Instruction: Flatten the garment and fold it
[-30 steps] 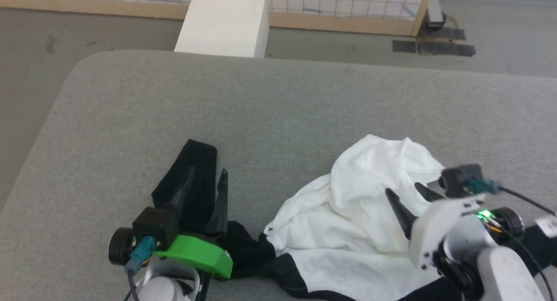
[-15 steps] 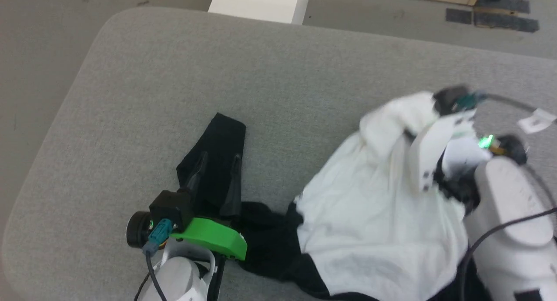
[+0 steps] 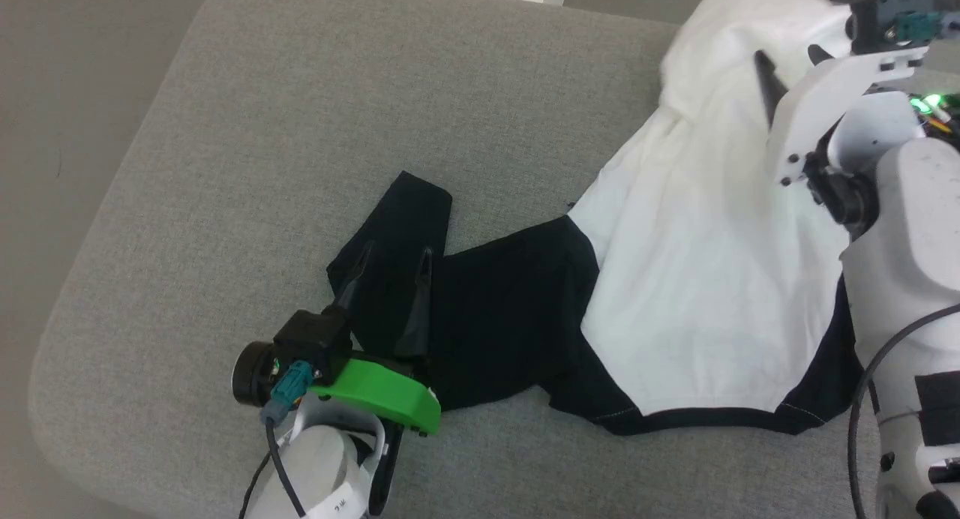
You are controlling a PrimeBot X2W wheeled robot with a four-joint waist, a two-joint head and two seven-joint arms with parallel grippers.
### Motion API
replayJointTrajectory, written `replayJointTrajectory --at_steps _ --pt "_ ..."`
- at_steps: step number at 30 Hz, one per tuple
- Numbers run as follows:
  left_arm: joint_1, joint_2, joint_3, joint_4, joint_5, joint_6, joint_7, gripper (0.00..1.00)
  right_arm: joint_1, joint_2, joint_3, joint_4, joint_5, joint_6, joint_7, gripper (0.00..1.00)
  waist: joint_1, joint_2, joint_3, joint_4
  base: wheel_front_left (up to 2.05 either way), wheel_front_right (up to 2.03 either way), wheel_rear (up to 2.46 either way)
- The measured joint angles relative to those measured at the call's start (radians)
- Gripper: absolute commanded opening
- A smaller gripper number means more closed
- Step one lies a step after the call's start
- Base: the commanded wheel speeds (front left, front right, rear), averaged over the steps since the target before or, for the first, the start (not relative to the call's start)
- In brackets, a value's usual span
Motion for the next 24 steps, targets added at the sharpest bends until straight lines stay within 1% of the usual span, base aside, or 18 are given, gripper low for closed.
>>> replayJointTrajectory --at_steps 3,6,9,11,14,16,18,21,24 --pt "0.004 0.002 -0.001 0.022 0.008 -0.007 -0.003 1.0 0.031 -0.006 0.052 0.0 0.053 0.0 -0.017 1.0 0.0 0.0 -0.014 -0.007 0.0 0.0 0.0" --pt "0.019 0.018 -0.01 0.045 0.009 -0.012 0.009 1.0 0.126 -0.017 0.093 -0.064 0.126 0.0 -0.083 1.0 0.0 0.0 -0.037 -0.02 0.0 0.0 0.0" --pt "0.055 0.046 -0.028 0.045 0.013 -0.019 0.067 1.0 0.265 -0.04 0.129 -0.206 0.189 0.0 -0.186 1.0 0.0 0.0 -0.071 -0.043 0.0 0.0 0.0" --pt "0.082 0.071 -0.044 0.033 0.018 -0.029 0.112 1.0 0.354 -0.052 0.14 -0.302 0.203 0.0 -0.236 1.0 -0.0001 0.0 -0.092 -0.063 0.0 0.0 0.0" --pt "0.123 0.114 -0.066 0.008 0.021 -0.047 0.196 1.0 0.501 -0.058 0.112 -0.438 0.214 0.0 -0.28 1.0 -0.0002 0.0 -0.123 -0.097 0.0 0.0 0.0" --pt "0.148 0.139 -0.078 -0.007 0.021 -0.056 0.268 1.0 0.595 -0.049 0.07 -0.515 0.207 0.0 -0.288 1.0 -0.0002 0.0 -0.143 -0.118 0.0 0.0 0.0" --pt "0.177 0.169 -0.094 -0.018 0.016 -0.071 0.368 1.0 0.687 -0.013 0.032 -0.593 0.203 0.0 -0.286 1.0 -0.0002 0.0 -0.163 -0.142 0.0 0.0 0.0" --pt "0.205 0.211 -0.118 -0.047 0.015 -0.087 0.49 1.0 0.788 0.042 -0.005 -0.685 0.196 0.0 -0.263 1.0 -0.0002 0.0 -0.186 -0.175 0.0 0.0 0.0" --pt "0.207 0.247 -0.128 -0.079 0.017 -0.092 0.565 1.0 0.85 0.07 -0.027 -0.749 0.196 0.0 -0.247 1.0 -0.0002 0.0 -0.202 -0.204 0.0 0.0 0.0"
